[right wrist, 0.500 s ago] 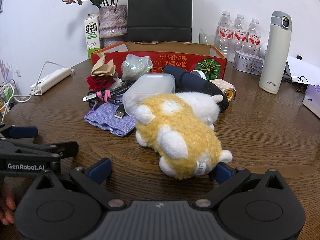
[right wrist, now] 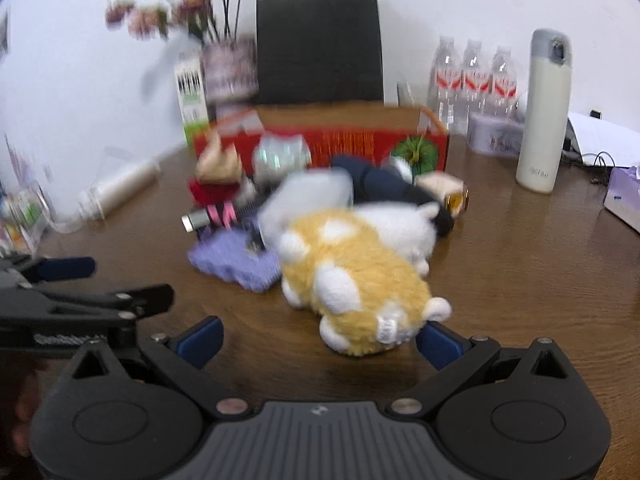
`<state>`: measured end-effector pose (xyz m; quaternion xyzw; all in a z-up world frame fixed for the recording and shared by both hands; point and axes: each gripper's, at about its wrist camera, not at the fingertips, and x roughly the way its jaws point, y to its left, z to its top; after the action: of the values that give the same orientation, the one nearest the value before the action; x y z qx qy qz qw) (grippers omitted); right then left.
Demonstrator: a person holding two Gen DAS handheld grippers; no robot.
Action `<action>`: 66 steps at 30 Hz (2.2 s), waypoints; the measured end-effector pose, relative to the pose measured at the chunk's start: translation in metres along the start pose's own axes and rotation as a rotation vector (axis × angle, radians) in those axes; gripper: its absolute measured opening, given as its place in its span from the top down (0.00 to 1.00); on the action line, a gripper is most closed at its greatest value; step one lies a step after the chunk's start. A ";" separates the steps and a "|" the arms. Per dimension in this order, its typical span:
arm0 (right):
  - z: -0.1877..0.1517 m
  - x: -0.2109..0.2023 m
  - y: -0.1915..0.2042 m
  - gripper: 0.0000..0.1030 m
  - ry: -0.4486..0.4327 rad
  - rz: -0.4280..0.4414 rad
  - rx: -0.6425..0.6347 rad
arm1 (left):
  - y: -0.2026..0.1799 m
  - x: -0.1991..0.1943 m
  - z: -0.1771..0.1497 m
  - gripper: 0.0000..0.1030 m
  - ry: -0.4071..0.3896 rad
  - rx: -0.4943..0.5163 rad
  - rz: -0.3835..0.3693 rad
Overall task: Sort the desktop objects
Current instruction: 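Drop the yellow plush toy into the box while left tool drops beige cloth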
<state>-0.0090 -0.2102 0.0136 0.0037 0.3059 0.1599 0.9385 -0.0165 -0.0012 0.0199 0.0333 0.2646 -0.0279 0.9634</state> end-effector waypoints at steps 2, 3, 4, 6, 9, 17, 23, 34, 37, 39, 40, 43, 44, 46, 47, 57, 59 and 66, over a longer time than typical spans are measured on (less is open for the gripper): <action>0.008 -0.012 -0.005 0.02 -0.047 0.009 0.004 | 0.002 0.006 0.011 0.00 -0.001 -0.005 -0.039; 0.013 -0.014 -0.007 0.03 -0.061 0.007 -0.002 | 0.003 0.012 0.018 0.00 0.006 -0.022 -0.067; 0.016 -0.013 -0.009 0.06 -0.060 0.005 -0.013 | 0.003 0.017 0.023 0.00 0.010 -0.035 -0.092; 0.020 -0.001 -0.014 0.10 -0.037 -0.007 -0.045 | 0.001 0.027 0.034 0.01 0.006 -0.035 -0.135; 0.016 0.019 -0.023 0.26 0.015 -0.003 -0.044 | -0.001 0.049 0.054 0.01 0.002 -0.002 -0.075; 0.009 0.020 -0.017 0.50 0.064 0.081 -0.042 | 0.031 0.121 0.093 0.74 0.106 -0.136 0.007; 0.007 -0.010 -0.010 0.52 0.005 0.116 -0.018 | 0.046 0.079 0.089 0.92 0.017 -0.219 -0.046; 0.090 -0.045 0.001 0.52 -0.237 0.141 0.035 | 0.057 0.044 0.168 0.92 -0.036 -0.195 -0.148; 0.147 0.005 -0.006 0.52 -0.238 0.072 0.048 | 0.063 0.110 0.202 0.92 0.057 -0.206 -0.074; 0.185 0.050 -0.012 0.52 -0.206 0.007 0.053 | 0.063 0.161 0.219 0.92 0.123 -0.200 -0.032; 0.207 0.079 -0.018 0.52 -0.161 -0.006 0.060 | 0.061 0.189 0.230 0.92 0.157 -0.173 -0.019; 0.255 0.171 -0.024 0.52 -0.009 -0.058 0.050 | 0.058 0.258 0.250 0.92 0.250 -0.135 -0.016; 0.265 0.197 -0.026 0.52 0.036 -0.087 0.055 | 0.056 0.279 0.254 0.92 0.279 -0.129 -0.016; 0.277 0.252 -0.039 0.52 0.141 -0.109 0.091 | 0.054 0.313 0.254 0.92 0.345 -0.114 -0.010; 0.277 0.269 -0.044 0.52 0.171 -0.106 0.120 | 0.054 0.326 0.253 0.92 0.373 -0.104 0.004; 0.266 0.348 -0.068 0.49 0.327 -0.082 0.189 | 0.049 0.366 0.224 0.62 0.461 -0.027 0.034; 0.265 0.349 -0.071 0.31 0.334 -0.094 0.217 | 0.051 0.357 0.228 0.51 0.404 -0.032 0.017; 0.264 0.323 -0.075 0.20 0.346 -0.068 0.347 | 0.057 0.282 0.252 0.27 0.276 -0.022 0.035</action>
<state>0.4111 -0.1595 0.0351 0.1270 0.4848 0.0713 0.8624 0.3576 0.0256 0.0942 0.0310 0.3944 -0.0037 0.9184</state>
